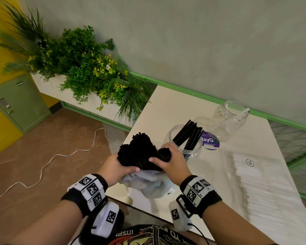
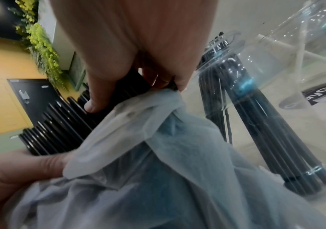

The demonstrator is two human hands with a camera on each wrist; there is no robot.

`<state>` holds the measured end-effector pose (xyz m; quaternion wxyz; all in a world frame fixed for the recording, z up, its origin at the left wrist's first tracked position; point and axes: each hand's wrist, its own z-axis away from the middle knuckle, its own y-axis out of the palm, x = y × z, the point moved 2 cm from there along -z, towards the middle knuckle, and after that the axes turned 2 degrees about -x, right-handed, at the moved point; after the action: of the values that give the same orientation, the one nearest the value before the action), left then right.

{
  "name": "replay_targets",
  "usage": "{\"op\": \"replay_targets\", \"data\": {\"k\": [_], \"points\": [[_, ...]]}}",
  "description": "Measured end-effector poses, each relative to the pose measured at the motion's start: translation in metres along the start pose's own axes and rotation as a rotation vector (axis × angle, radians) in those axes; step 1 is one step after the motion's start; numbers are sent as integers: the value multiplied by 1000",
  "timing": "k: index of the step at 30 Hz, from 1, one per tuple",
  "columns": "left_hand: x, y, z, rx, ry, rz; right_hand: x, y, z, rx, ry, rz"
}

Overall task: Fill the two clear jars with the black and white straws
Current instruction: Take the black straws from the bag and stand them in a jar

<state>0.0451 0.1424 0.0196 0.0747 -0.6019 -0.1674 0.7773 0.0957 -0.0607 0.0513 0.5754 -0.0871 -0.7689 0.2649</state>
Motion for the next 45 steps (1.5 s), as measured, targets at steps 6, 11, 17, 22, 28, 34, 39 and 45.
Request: {"op": "replay_targets", "data": {"k": [6, 11, 17, 22, 28, 34, 39, 45], "points": [[-4, 0, -2, 13, -29, -46, 26, -22, -4, 3, 93, -183], [-5, 0, -6, -1, -47, -79, 54, -47, -17, -199, 31, -351], [-8, -1, -7, -33, -33, -97, 85, -67, -26, -350, -86, -455], [-13, -1, -4, -29, -30, -94, 88, -72, -30, -398, -139, -438], [-17, 0, -4, -22, -5, -112, 86, -63, -32, -342, -112, -386], [-18, -1, -6, -15, -20, -139, 109, -73, -32, -361, -208, -445], [-24, -1, -4, -6, 3, -138, 106, -95, -37, -432, -213, -507], [-29, -1, -3, 0, -3, -159, 93, -106, -35, -456, -186, -486]]}}
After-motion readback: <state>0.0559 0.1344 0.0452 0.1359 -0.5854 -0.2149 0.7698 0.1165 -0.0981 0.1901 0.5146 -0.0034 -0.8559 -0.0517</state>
